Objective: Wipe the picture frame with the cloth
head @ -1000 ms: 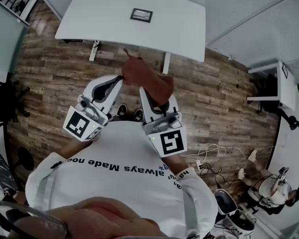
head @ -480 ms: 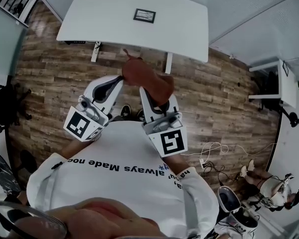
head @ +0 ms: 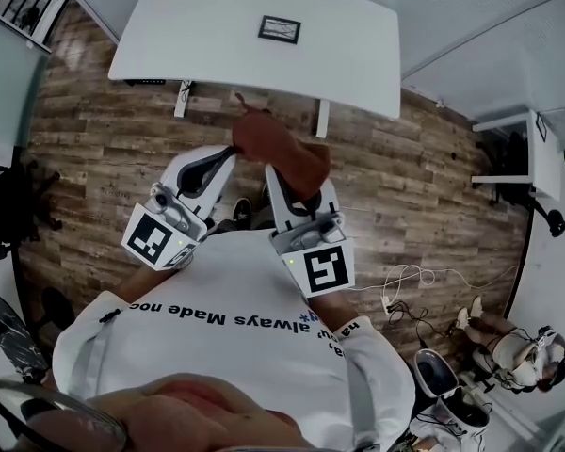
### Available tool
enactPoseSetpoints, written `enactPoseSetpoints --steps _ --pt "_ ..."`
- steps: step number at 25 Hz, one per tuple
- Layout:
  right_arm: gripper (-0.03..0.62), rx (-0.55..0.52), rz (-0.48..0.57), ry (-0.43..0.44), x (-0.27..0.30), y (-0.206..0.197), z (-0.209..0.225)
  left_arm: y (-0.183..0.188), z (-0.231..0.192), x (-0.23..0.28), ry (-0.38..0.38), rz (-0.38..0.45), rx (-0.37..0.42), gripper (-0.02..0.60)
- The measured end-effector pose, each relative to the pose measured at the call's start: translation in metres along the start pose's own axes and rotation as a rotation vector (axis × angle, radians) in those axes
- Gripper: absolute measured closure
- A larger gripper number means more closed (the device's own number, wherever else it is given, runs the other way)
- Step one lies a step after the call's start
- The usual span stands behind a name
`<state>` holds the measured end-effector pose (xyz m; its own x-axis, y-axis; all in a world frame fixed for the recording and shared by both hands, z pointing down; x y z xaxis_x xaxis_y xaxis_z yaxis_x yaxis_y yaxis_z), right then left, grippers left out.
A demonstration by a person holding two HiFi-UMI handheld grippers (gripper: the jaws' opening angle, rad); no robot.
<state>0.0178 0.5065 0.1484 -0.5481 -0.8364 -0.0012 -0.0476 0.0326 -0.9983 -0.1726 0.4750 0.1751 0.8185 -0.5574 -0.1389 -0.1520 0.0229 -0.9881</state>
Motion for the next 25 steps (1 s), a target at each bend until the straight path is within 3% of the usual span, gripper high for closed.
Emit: enactPoseSetpoints --steps 11,25 --pt "0.563 -0.005 0.018 -0.017 0.023 -0.004 0.044 -0.007 -0.025 0.045 0.0 -0.015 0.006 0.578" --pt "0.563 0.003 0.041 -0.014 0.058 -0.014 0.17 -0.022 -0.058 0.171 0.002 -0.036 0.025 0.578"
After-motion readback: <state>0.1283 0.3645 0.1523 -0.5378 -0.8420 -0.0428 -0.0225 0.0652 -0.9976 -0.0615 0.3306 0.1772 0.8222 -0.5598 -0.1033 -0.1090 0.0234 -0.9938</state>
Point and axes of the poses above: the fingertips, and each gripper's own axes: x forward along the fingers, z to its right, y out of its top, the point moved 10 cm from there along -x, backward along the fingers, and after that the axes turned 1 degree about -y, right-handed, at the moved point
